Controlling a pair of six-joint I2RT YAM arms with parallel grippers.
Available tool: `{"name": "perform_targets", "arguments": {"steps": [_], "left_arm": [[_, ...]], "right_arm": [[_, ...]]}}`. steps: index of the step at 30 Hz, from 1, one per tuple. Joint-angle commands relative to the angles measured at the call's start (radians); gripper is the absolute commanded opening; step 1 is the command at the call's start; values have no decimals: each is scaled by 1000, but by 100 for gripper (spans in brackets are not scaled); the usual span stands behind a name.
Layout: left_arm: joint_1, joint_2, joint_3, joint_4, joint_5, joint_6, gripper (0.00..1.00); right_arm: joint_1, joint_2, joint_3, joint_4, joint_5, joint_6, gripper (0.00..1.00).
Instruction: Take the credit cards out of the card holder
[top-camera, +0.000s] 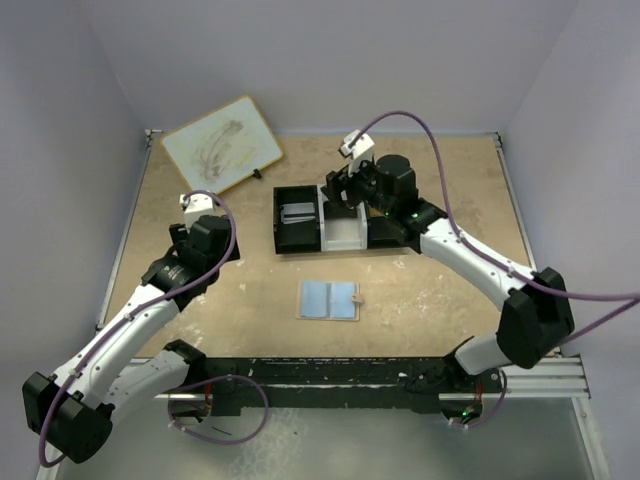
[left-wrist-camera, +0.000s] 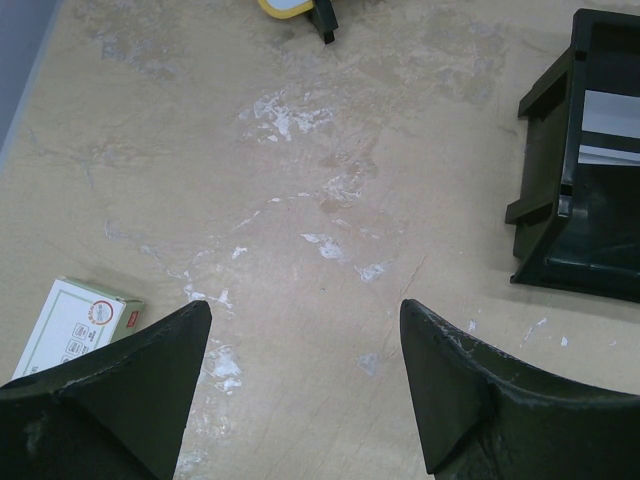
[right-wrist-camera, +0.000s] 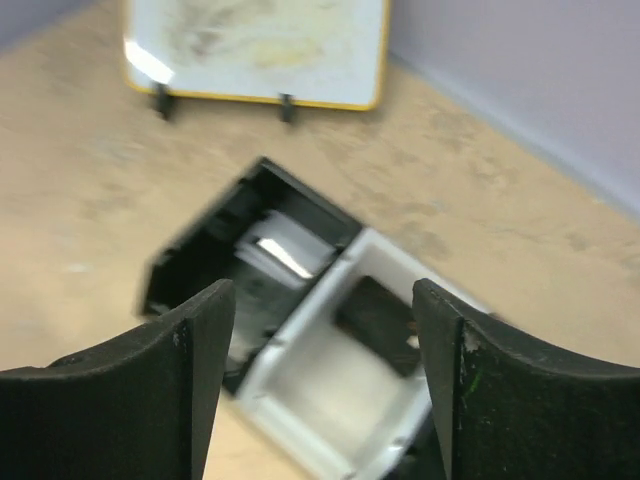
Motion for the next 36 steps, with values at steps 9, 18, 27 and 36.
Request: {"name": "perform_targets", "arguments": {"steps": [9, 18, 27, 36], "left_arm": [[5, -41, 19, 12, -17, 17, 74], [4, -39, 18, 4, -39, 2, 74], [5, -35, 19, 0, -40, 0, 74], [5, -32, 20, 0, -39, -1, 74]], "right_arm": [[269, -120, -217, -342, 284, 851, 78], [378, -22, -198, -427, 372, 929, 79], [437, 88, -137, -437, 357, 941, 78], [459, 204, -83, -467, 375, 952, 81]]}}
